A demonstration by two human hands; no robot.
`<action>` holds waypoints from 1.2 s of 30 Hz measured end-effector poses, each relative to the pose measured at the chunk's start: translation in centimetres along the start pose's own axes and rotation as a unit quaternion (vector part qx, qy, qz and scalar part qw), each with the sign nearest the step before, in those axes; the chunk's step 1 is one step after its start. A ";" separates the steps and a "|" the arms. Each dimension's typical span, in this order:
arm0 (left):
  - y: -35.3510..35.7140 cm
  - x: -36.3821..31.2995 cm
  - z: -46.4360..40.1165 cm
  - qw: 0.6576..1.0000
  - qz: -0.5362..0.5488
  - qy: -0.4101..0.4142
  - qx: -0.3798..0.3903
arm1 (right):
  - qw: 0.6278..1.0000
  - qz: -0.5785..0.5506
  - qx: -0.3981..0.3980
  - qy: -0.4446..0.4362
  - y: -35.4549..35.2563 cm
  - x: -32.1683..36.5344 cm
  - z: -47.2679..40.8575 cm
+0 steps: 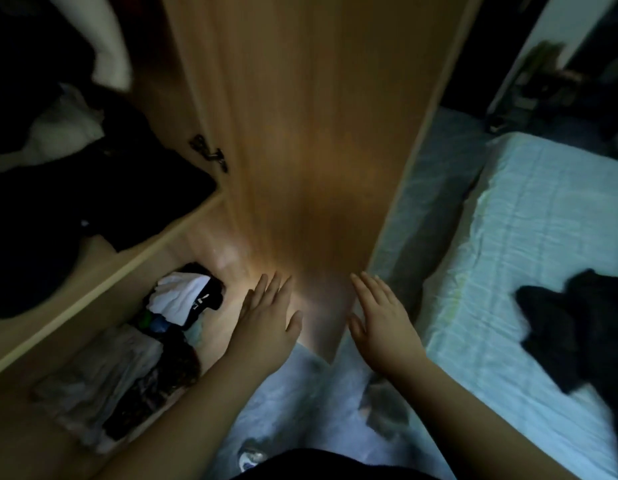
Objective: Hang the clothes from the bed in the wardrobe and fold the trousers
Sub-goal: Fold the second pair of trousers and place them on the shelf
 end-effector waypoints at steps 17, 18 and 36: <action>23.4 -43.9 3.8 0.961 -0.017 0.248 0.118 | 0.946 -0.025 -0.133 0.296 -11.3 -34.6 36.7; 24.3 -44.9 3.7 0.959 -0.015 0.254 0.127 | 0.940 -0.034 -0.134 0.313 -11.1 -35.7 37.8; 35.9 -51.7 -12.3 0.947 0.029 0.214 0.237 | 0.915 -0.071 -0.056 0.394 -12.9 -53.7 30.0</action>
Point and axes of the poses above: each hand's wrist, its own z-axis away from the middle knuckle, its own y-axis out of the palm, x = y × z, the point moved 5 cm from there along -z, towards the middle knuckle, and after that the axes turned 5 degrees about x, right-handed, at the moved point
